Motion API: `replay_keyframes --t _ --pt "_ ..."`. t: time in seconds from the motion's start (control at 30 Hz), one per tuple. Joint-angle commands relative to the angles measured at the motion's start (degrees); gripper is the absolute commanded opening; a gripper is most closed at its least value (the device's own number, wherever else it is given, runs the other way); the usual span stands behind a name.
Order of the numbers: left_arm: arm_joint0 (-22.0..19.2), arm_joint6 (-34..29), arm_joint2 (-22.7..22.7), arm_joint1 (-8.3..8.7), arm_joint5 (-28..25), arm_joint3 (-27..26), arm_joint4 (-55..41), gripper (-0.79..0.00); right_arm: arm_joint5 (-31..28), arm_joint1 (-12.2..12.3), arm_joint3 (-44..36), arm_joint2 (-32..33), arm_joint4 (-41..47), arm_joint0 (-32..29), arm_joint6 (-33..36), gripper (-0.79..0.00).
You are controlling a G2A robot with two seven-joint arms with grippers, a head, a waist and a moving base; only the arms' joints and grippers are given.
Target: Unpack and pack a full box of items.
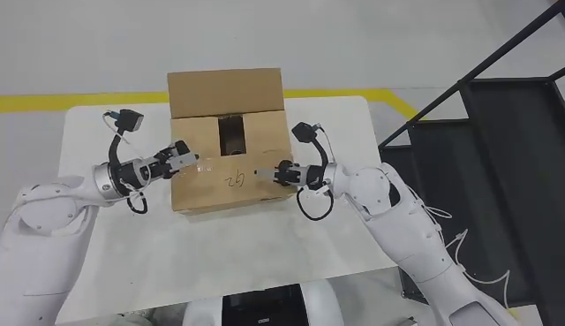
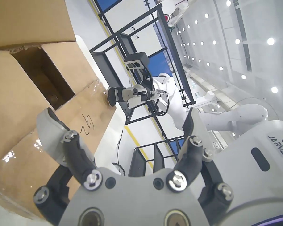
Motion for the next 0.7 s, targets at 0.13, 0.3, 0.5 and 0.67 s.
replay_keyframes --t 0.13,0.3,0.5,0.67 --pt "-3.87 5.02 -0.68 -0.27 -2.86 6.31 -0.51 0.0 0.39 0.23 -0.62 0.16 -0.3 0.06 0.5 0.0" --pt "-9.86 6.16 -0.44 -0.39 -3.37 12.97 1.22 0.0 -0.08 0.36 -1.86 0.4 0.74 -0.4 0.26 0.0" --pt "-17.03 8.66 1.85 -0.96 -3.76 21.3 3.79 0.0 -1.4 0.64 -4.52 0.86 2.56 -0.89 1.64 0.0" --pt "-22.16 10.11 5.82 -1.92 -5.04 28.37 5.95 0.0 -1.76 0.77 -5.27 0.54 3.3 -0.81 2.43 0.0"
